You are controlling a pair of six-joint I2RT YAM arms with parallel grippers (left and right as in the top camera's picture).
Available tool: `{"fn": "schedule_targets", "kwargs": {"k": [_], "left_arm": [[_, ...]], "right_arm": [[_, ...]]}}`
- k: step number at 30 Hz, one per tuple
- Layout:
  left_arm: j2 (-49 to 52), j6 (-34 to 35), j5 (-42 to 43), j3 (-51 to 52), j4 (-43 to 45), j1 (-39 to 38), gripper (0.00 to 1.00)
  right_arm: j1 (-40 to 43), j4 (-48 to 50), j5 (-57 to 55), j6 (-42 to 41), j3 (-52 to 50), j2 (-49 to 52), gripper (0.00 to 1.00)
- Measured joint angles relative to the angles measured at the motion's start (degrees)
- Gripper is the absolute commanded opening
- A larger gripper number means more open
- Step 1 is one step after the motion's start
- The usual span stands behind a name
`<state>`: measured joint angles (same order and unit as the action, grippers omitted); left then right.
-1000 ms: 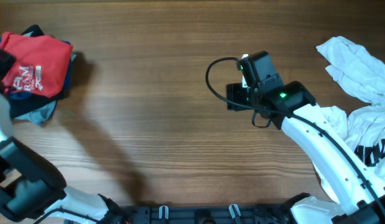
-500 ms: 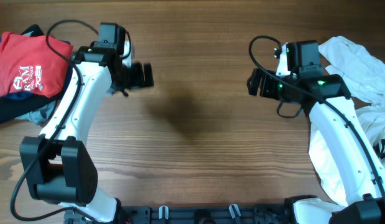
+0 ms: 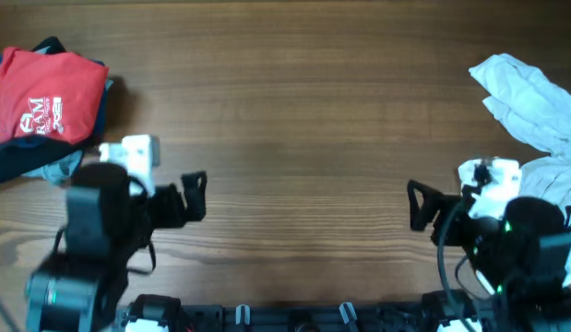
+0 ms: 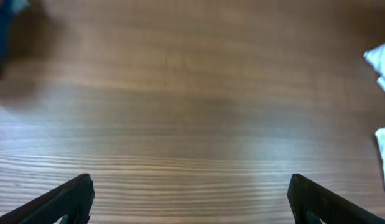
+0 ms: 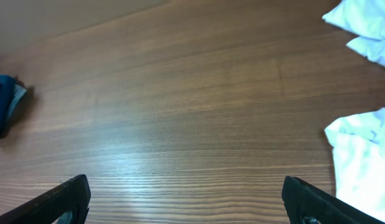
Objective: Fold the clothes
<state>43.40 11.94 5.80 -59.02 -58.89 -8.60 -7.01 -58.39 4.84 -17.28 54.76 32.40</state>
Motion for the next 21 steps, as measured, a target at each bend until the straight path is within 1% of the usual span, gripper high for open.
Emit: {"fn": "schedule_targets", "kwargs": {"k": [4, 10, 15, 17, 19, 21], "left_arm": [[-8.81, 0.00, -1.68, 0.79, -0.09, 0.02, 1.00], [-10.25, 0.00, -2.10, 0.81, -4.92, 0.02, 1.00], [-10.25, 0.00, -2.10, 0.85, -5.18, 0.02, 1.00], [-10.25, 0.00, -2.10, 0.85, -5.22, 0.02, 1.00], [-10.25, 0.00, -2.12, 0.87, -5.25, 0.02, 1.00], [-10.25, 0.00, -2.10, 0.96, -5.35, 0.02, 1.00]], "right_arm": [[0.00, -0.09, -0.35, 0.00, -0.04, -0.87, 1.00], [0.00, -0.09, -0.42, 0.00, -0.07, -0.87, 1.00], [0.00, -0.66, -0.96, 0.94, -0.07, -1.53, 1.00], [0.00, 0.68, -1.68, 3.32, -1.16, -3.48, 0.99], [0.00, 5.20, -1.95, 6.56, -4.76, -7.72, 0.99], [0.00, 11.74, -1.90, 9.75, -13.00, -16.02, 1.00]]}}
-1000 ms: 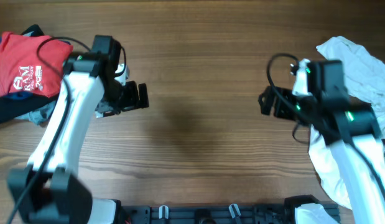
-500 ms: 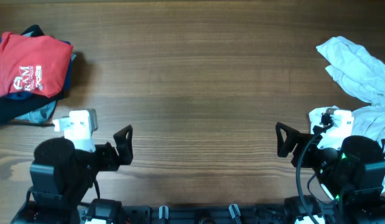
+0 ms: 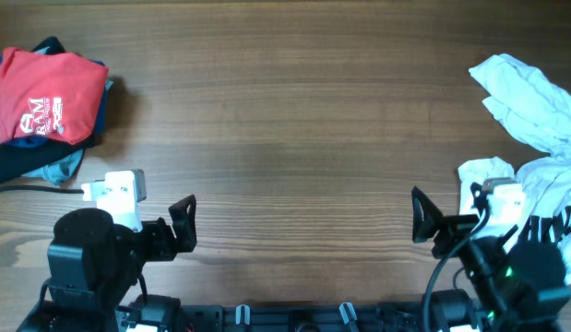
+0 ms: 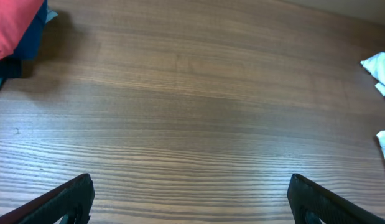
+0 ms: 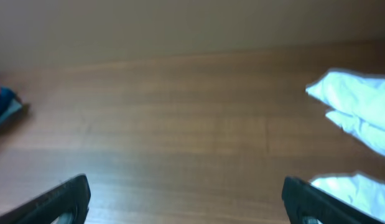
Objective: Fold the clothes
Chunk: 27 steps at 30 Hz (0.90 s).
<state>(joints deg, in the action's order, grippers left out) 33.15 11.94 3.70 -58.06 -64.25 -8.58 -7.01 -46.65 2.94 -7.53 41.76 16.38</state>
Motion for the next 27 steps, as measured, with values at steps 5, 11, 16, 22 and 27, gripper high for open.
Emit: {"fn": "schedule_targets", "kwargs": {"k": [5, 11, 16, 22, 27], "left_arm": [[-0.07, 0.00, -0.02, 0.04, -0.02, 0.00, 1.00], [-0.11, 0.00, -0.24, 0.07, 0.09, 0.00, 1.00], [-0.11, 0.00, -0.26, 0.07, -0.02, 0.00, 1.00], [-0.11, 0.00, -0.42, 0.07, -0.02, 0.00, 1.00], [-0.11, 0.00, -0.42, 0.07, -0.02, 0.00, 1.00]], "right_arm": [[0.00, 14.91, 2.67, 1.81, -19.39, -14.91, 1.00], [0.00, 44.00, 4.02, 2.73, -35.15, -15.43, 1.00], [-0.07, 46.99, 4.11, 4.22, -41.35, -15.65, 1.00], [-0.07, 46.75, 4.11, 3.91, -41.40, -15.65, 1.00], [-0.07, 46.77, 4.11, 3.74, -41.40, -15.65, 1.00]]}}
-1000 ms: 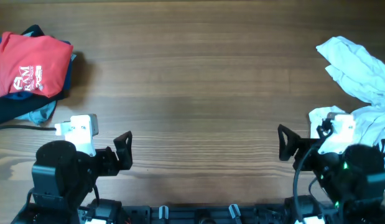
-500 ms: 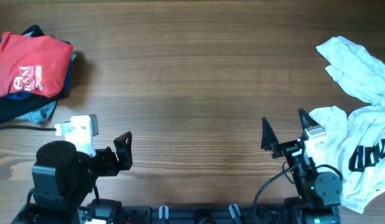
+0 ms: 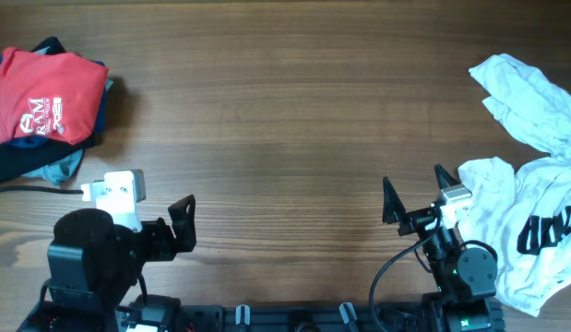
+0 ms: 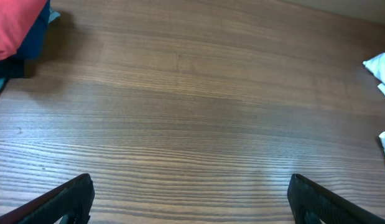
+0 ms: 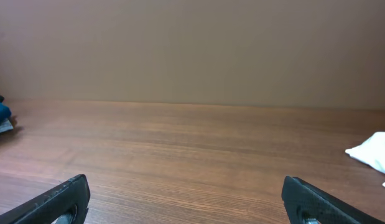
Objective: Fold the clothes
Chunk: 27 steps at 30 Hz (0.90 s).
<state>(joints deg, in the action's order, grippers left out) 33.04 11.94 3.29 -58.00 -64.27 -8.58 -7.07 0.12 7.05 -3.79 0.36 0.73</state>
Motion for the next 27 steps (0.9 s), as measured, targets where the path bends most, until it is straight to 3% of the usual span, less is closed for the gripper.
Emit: {"fn": "schedule_targets", "kwargs": {"k": [16, 21, 24, 27], "left_arm": [[-0.28, 0.00, 0.00, 0.00, 0.00, 0.00, 1.00], [-9.03, -0.33, -4.72, 3.06, 0.02, 0.94, 1.00], [-17.66, -0.50, -8.48, 14.23, 6.27, 2.25, 1.00], [-24.79, -0.70, -10.91, 29.64, 23.19, 2.99, 1.00]], "right_arm": [[0.00, 0.00, 0.00, 0.00, 0.00, 0.00, 1.00], [0.00, 0.11, 0.00, 0.00, 0.00, 0.00, 1.00], [0.00, 0.17, 0.00, 0.00, 0.00, 0.00, 0.99], [0.00, 0.09, 0.02, 0.00, 0.00, 0.00, 1.00]]}}
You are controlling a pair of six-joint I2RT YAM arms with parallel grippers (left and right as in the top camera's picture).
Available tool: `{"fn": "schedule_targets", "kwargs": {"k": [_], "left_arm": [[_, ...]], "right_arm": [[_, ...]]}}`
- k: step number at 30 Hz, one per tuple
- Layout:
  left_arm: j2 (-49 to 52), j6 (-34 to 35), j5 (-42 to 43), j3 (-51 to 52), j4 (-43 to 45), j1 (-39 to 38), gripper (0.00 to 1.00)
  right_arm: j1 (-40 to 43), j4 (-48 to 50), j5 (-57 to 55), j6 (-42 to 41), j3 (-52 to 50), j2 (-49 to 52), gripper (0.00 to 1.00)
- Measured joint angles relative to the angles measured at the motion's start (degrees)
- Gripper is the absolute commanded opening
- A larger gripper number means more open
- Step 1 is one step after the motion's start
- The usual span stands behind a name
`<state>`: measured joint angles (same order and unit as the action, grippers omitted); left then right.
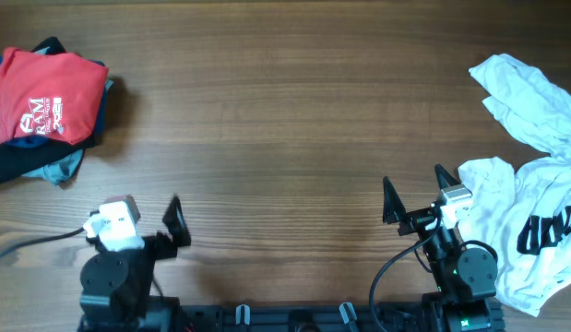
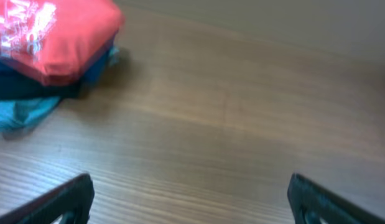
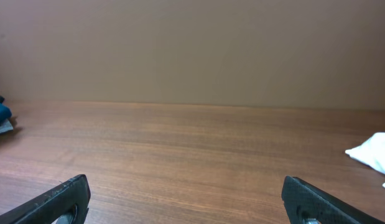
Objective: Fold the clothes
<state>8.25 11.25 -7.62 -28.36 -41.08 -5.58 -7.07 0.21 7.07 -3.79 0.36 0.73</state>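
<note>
A folded red shirt (image 1: 47, 95) lies on a stack of blue clothes (image 1: 27, 166) at the far left; the left wrist view shows the red shirt (image 2: 52, 31) on top. Crumpled white clothes (image 1: 529, 97) lie at the far right, one with black print (image 1: 543, 231); a white edge (image 3: 374, 153) shows in the right wrist view. My left gripper (image 1: 145, 223) (image 2: 191, 199) is open at the near left edge, holding nothing. My right gripper (image 1: 416, 189) (image 3: 186, 199) is open and empty at the near right, beside the white clothes.
The wooden table (image 1: 285, 129) spans the view between the two piles. A black cable (image 1: 27, 242) runs off the left edge. A mounting rail (image 1: 294, 318) lies along the near edge. A plain wall (image 3: 192, 50) stands behind the table.
My left arm has drawn back to the near edge and tipped up, so its wrist view now takes in the red and blue stack. The right arm has not moved.
Both open grippers first stood out over the table, left near the red stack, right by the white clothes. Then both arms were nearer the front edge. Then the right arm sat low and level, baring the printed white garment. Now the left arm is back too.
</note>
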Motion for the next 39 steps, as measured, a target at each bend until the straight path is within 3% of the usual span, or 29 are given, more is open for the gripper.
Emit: {"fn": "schedule_targets", "kwargs": {"k": [5, 9, 18, 39], "left_arm": [[-6.71, 0.00, -1.16, 16.06, 17.86, 0.00, 1.00], [-7.52, -1.16, 0.22, 26.03, 37.33, 0.11, 1.00], [-7.48, -4.98, 7.52, 27.58, 36.81, 4.22, 1.00], [-7.48, -4.98, 7.78, 27.58, 36.81, 4.22, 1.00]], "right_arm": [[0.00, 0.02, -0.02, 0.00, 0.00, -0.02, 1.00], [0.00, 0.07, -0.02, 0.00, 0.00, 0.00, 1.00], [0.00, 0.04, -0.02, 0.00, 0.00, 0.00, 0.99], [0.00, 0.04, -0.02, 0.00, 0.00, 0.00, 1.00]]}}
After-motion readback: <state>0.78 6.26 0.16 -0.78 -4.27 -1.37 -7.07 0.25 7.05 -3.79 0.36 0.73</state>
